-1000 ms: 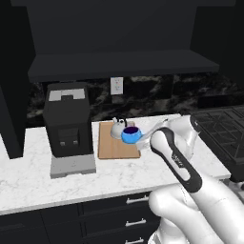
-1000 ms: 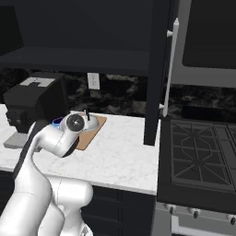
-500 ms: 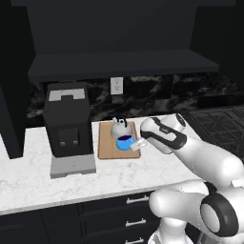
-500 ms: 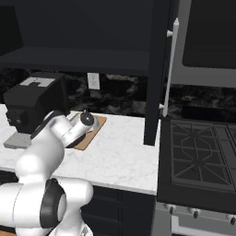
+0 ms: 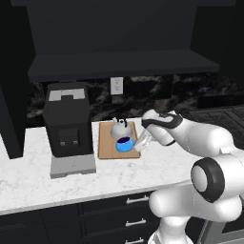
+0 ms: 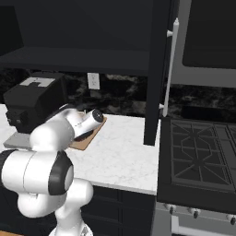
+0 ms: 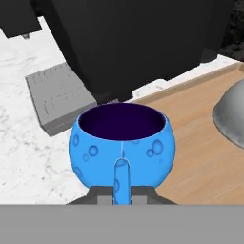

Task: Pick the kettle from the counter and place it on the tray. Then pick the mug from the cabinet and place it on the tray. Then close the cabinet doors.

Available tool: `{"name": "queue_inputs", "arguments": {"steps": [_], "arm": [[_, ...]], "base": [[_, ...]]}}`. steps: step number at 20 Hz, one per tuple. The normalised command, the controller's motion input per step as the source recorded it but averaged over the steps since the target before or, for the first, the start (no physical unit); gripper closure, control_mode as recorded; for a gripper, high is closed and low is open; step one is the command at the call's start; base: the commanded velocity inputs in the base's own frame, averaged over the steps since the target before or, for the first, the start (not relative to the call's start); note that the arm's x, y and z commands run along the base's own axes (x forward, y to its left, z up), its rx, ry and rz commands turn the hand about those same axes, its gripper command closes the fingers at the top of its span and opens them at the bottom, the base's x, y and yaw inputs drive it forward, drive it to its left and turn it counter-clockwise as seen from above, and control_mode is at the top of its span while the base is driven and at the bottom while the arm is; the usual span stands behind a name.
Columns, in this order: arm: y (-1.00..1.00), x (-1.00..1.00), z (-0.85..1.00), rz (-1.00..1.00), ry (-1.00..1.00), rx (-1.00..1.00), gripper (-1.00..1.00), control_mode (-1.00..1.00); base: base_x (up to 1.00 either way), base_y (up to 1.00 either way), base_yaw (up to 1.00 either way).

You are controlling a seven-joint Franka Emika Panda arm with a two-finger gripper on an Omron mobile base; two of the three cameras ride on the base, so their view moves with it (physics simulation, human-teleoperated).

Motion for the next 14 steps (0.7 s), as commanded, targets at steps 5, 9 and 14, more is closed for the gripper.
{"name": "queue_inputs", "arguments": {"steps": [5, 9, 14], "arm": [[0.0, 0.35, -0.18, 0.02, -0.01, 0.0, 1.0, -1.0], [0.03, 0.32, -0.25, 0.0, 0.0, -0.01, 1.0, -1.0], [0.08, 0.31, -0.3, 0.0, 0.0, -0.04, 1.0, -1.0]], "base": [[0.0, 0.0, 0.0], [0.0, 0.0, 0.0], [0.0, 0.0, 0.0]]}}
